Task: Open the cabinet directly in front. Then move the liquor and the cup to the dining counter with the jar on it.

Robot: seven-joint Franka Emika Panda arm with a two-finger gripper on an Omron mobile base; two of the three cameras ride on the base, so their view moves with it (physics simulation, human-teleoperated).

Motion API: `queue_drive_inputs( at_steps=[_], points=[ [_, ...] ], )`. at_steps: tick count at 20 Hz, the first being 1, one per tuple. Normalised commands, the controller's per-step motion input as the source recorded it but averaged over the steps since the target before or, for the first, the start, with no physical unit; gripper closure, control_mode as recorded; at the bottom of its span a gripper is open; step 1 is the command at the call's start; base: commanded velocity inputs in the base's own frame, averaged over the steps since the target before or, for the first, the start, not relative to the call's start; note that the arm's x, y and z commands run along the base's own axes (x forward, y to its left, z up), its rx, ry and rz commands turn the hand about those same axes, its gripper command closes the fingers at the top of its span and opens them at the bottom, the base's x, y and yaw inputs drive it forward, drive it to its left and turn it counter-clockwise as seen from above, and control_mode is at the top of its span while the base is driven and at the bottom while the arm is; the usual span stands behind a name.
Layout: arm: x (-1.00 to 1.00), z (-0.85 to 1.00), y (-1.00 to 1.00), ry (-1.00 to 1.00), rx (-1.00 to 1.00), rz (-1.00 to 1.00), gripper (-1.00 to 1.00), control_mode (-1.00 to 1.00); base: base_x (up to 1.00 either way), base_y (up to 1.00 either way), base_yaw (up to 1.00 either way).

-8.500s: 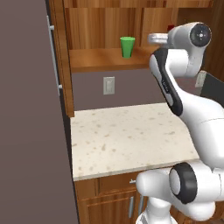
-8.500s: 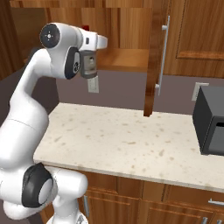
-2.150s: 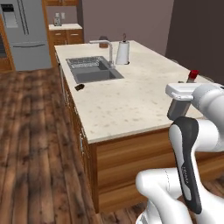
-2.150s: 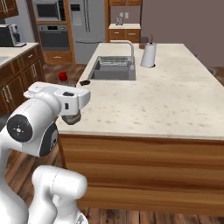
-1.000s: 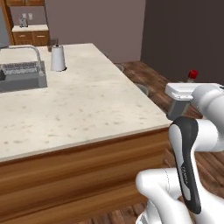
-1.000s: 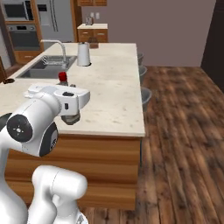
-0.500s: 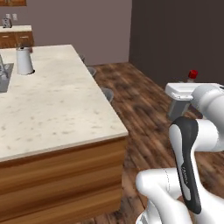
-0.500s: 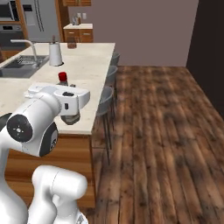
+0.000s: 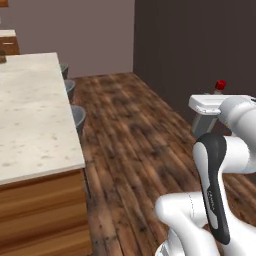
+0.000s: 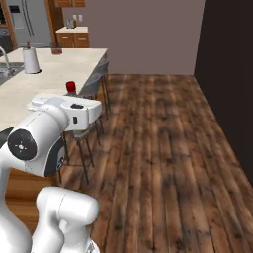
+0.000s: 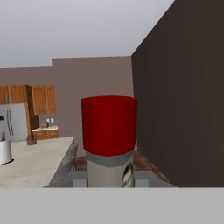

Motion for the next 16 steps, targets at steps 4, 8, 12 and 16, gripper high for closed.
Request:
queue_drive_inputs(
  at_steps=[4, 8, 12, 16],
  points=[
    [0.00, 0.00, 0.00, 0.00, 0.00, 0.00, 1.00, 1.00, 0.26, -1.00, 0.01],
    [0.00, 0.00, 0.00, 0.00, 0.00, 0.00, 1.00, 1.00, 0.56, -1.00, 0.00],
    [0.00, 0.00, 0.00, 0.00, 0.00, 0.00, 1.00, 1.00, 1.00, -0.98, 0.00],
    [0.00, 0.00, 0.00, 0.00, 0.00, 0.00, 1.00, 1.00, 1.00, -0.59, 0.00]
  ],
)
